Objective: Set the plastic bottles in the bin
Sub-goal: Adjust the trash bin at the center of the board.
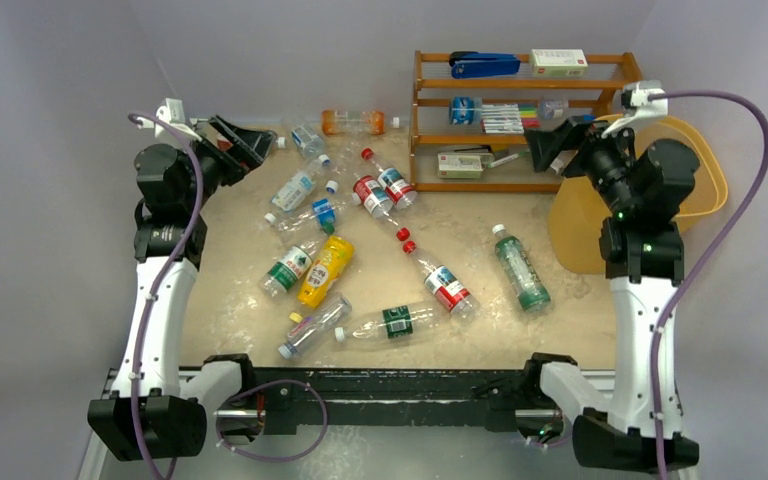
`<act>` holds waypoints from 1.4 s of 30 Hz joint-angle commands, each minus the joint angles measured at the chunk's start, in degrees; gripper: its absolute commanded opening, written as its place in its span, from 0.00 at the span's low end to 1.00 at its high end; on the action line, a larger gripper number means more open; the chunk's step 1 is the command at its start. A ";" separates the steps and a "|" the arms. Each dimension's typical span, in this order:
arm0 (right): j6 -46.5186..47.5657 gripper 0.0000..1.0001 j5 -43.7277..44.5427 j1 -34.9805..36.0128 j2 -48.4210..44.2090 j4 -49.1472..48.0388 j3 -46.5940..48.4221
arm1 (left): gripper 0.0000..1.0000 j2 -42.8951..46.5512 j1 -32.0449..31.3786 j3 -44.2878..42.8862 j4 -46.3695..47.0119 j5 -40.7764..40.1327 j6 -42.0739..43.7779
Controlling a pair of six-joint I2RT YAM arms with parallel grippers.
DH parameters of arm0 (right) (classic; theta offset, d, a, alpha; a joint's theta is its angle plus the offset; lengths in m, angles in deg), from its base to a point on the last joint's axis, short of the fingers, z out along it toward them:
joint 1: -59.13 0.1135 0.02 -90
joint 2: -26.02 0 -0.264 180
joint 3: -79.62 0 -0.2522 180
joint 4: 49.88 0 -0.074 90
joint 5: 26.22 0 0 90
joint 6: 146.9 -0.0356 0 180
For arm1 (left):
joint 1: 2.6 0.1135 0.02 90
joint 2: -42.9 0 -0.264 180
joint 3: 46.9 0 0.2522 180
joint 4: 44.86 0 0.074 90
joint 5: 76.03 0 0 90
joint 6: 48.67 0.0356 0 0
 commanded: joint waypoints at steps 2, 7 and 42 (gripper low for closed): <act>-1.88 1.00 13.57 -0.01 5.86 10.27 7.90 | 0.99 -1.01 0.31 -2.33 6.61 8.74 -6.20; 1.54 0.97 32.69 -0.03 18.01 20.93 23.41 | 0.99 0.33 0.21 -0.22 8.52 11.27 -6.62; 7.15 0.39 31.61 -0.02 29.78 35.99 20.22 | 0.99 4.83 -2.24 6.17 0.78 13.88 -2.35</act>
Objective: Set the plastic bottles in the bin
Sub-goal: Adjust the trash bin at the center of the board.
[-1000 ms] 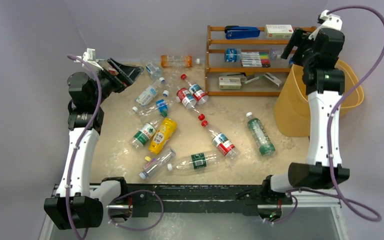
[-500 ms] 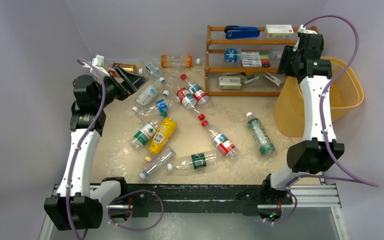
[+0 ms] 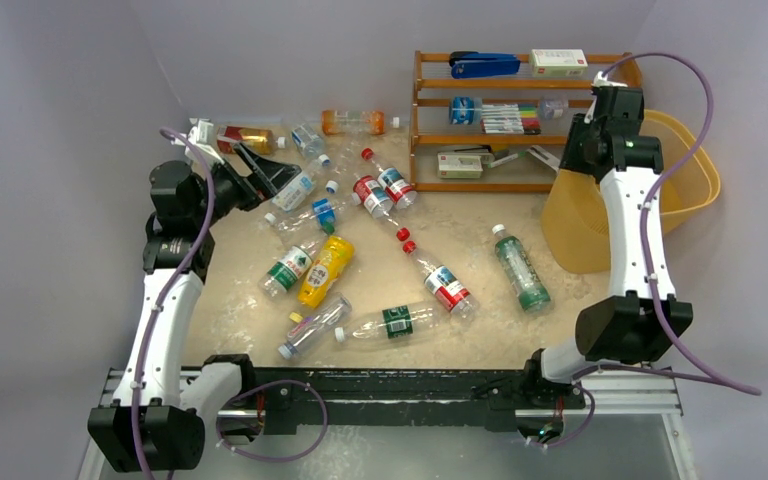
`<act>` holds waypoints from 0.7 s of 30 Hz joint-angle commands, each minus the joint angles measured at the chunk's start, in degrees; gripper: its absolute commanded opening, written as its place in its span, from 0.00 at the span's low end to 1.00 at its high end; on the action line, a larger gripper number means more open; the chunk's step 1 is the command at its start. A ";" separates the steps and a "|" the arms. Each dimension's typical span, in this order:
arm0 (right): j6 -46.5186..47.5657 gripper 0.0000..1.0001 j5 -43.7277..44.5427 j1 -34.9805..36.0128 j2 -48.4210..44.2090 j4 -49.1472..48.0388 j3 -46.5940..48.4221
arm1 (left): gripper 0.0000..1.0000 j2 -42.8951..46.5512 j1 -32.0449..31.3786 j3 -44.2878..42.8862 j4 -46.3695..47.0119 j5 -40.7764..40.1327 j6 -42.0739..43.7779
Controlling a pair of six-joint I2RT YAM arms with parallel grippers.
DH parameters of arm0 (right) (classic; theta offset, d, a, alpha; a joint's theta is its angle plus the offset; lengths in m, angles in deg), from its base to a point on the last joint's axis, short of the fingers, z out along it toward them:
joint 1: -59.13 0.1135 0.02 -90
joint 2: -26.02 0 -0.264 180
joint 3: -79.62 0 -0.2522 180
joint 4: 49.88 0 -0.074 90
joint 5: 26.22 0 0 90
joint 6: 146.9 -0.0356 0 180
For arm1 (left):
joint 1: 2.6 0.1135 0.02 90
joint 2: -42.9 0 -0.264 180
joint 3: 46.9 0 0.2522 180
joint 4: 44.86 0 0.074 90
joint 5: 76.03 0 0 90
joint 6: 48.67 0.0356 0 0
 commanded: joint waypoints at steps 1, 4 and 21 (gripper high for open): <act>-0.33 0.36 -1.15 0.09 -0.88 1.31 -1.19 | 0.99 2.47 -0.67 0.24 2.64 -0.22 -0.83; -0.43 0.28 -2.10 0.04 -0.16 1.21 -0.85 | 0.99 2.97 -0.84 -0.34 2.35 -0.37 -0.79; -2.93 0.00 -13.33 1.00 2.74 4.28 8.93 | 0.99 3.82 -0.91 0.03 -0.90 -1.80 1.05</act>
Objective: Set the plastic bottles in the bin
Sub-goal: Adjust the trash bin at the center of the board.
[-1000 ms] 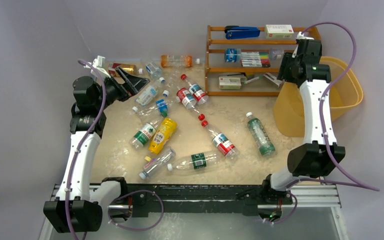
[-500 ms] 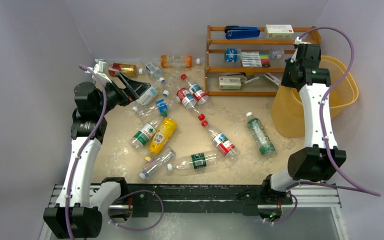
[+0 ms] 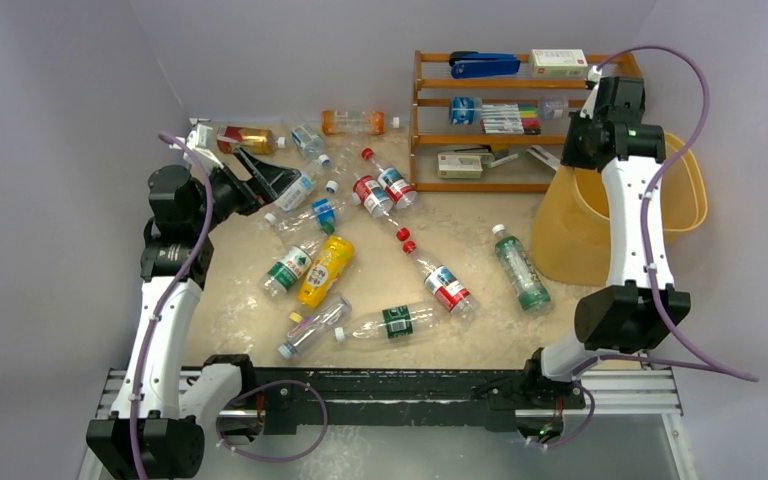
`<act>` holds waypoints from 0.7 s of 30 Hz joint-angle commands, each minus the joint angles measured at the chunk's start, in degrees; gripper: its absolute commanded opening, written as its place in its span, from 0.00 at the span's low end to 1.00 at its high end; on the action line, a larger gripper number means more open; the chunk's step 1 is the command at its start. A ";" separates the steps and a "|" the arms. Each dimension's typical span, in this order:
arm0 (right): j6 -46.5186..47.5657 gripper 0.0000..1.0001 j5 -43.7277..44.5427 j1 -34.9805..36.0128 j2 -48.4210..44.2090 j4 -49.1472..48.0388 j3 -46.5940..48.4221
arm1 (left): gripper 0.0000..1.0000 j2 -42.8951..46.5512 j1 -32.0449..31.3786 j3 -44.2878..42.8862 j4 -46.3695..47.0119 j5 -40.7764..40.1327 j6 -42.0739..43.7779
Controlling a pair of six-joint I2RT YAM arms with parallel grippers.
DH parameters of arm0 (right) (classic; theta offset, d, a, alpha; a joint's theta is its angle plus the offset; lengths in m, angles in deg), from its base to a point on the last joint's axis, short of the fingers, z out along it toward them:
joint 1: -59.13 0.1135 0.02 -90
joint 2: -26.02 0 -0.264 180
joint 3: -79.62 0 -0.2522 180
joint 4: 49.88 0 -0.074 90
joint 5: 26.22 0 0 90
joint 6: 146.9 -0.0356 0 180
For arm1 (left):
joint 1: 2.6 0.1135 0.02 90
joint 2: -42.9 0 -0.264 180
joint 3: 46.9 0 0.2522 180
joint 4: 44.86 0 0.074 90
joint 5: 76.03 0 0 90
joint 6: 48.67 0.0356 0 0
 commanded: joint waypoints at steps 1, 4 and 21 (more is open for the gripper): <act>-4.03 0.00 -8.55 1.78 -0.75 -0.21 3.82 | 0.99 1.21 -0.31 -0.27 1.86 -0.43 0.43; -5.76 0.00 -8.65 4.04 -0.44 -0.65 3.66 | 0.99 1.32 -0.39 -0.29 1.91 -0.38 0.21; -11.20 0.02 -4.67 9.53 -0.99 -3.77 2.99 | 0.99 1.45 -0.39 0.00 -0.10 -0.44 1.22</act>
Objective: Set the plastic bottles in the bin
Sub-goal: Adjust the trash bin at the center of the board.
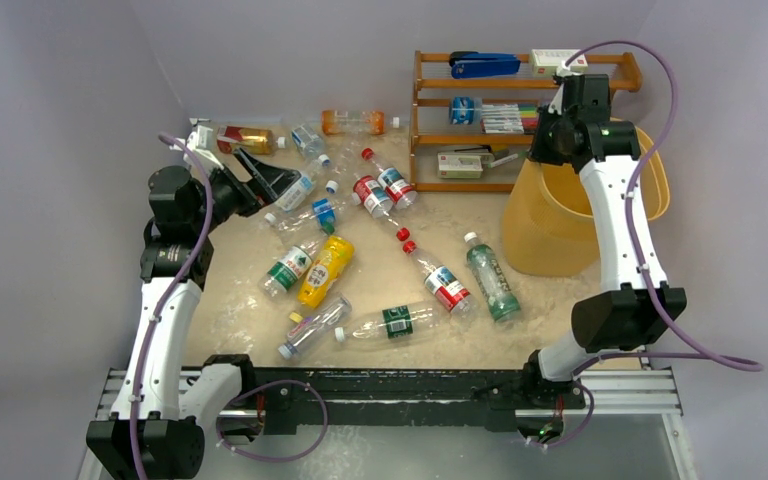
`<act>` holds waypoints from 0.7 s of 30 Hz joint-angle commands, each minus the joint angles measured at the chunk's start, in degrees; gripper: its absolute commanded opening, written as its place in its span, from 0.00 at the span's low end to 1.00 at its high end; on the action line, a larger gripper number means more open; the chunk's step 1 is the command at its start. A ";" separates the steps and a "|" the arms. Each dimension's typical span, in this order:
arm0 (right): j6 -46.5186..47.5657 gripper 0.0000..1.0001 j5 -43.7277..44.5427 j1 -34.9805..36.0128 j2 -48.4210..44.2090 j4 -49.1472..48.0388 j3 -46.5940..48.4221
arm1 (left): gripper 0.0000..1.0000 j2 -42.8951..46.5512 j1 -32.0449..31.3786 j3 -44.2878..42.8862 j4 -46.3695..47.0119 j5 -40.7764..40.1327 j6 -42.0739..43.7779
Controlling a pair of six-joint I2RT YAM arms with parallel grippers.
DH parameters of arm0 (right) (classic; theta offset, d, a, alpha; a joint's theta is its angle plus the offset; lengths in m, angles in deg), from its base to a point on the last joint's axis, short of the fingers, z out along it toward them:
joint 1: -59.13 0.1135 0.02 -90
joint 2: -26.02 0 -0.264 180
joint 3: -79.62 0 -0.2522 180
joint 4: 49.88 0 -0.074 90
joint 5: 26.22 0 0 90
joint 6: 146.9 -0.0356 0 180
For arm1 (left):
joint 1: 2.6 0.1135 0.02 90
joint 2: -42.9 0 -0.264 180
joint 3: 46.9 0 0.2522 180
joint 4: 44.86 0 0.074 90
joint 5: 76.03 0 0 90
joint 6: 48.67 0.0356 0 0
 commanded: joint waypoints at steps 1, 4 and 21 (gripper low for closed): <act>-3.59 0.06 -2.34 0.44 -1.32 -3.69 2.47 | 0.99 1.20 -0.37 -0.26 0.23 -0.33 1.32; -2.66 0.22 -2.74 0.44 -1.99 -4.08 4.51 | 0.99 0.88 -0.38 -0.33 0.00 -0.52 1.65; 3.15 0.49 -3.91 0.63 -6.02 -0.21 11.75 | 0.99 -1.25 -0.37 -3.38 -5.12 -1.34 5.42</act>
